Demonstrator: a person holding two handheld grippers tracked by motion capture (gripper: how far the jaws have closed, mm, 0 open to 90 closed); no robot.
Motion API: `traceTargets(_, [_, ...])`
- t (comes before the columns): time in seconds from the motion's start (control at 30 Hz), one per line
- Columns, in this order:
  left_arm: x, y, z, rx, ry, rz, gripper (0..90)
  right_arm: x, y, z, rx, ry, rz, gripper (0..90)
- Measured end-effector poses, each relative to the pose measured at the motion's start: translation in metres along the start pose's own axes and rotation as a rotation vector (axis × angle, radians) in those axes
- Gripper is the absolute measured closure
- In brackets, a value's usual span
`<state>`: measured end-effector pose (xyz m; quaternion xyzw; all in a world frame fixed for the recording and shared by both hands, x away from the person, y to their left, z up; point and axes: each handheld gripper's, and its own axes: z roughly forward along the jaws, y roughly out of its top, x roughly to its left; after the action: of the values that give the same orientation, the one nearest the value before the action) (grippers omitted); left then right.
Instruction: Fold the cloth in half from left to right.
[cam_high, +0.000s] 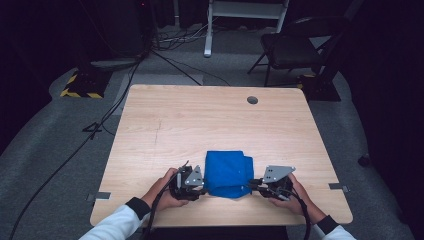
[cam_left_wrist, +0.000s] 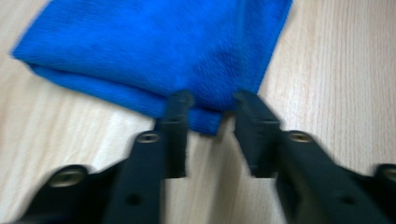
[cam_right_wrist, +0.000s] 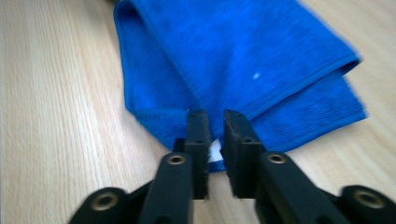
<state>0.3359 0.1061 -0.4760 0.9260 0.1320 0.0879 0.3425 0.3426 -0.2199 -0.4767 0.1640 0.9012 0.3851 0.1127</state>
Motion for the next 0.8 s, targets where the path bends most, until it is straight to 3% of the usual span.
traceTargets(0.1, [0.000, -0.001, -0.009, -0.014, 0.015, -0.002, 52.8, -0.003, 0.003, -0.008, -0.018, -0.011, 0.008, 68.8])
traceTargets(0.23, [0.004, -0.006, -0.021, -0.028, 0.061, -0.045, 33.9, -0.007, 0.005, -0.017, -0.035, -0.036, 0.021, 57.3])
traceTargets(0.37, [0.008, -0.016, -0.030, -0.021, 0.101, -0.072, 23.3, -0.012, 0.004, -0.025, -0.033, -0.076, 0.044, 47.8])
traceTargets(0.5, [0.013, -0.029, -0.036, -0.001, 0.130, -0.101, 18.5, -0.019, -0.001, -0.033, -0.035, -0.114, 0.073, 42.4])
traceTargets(0.8, [0.022, -0.052, -0.055, 0.004, 0.191, -0.128, 17.3, -0.037, -0.026, -0.047, -0.011, -0.219, 0.150, 30.5])
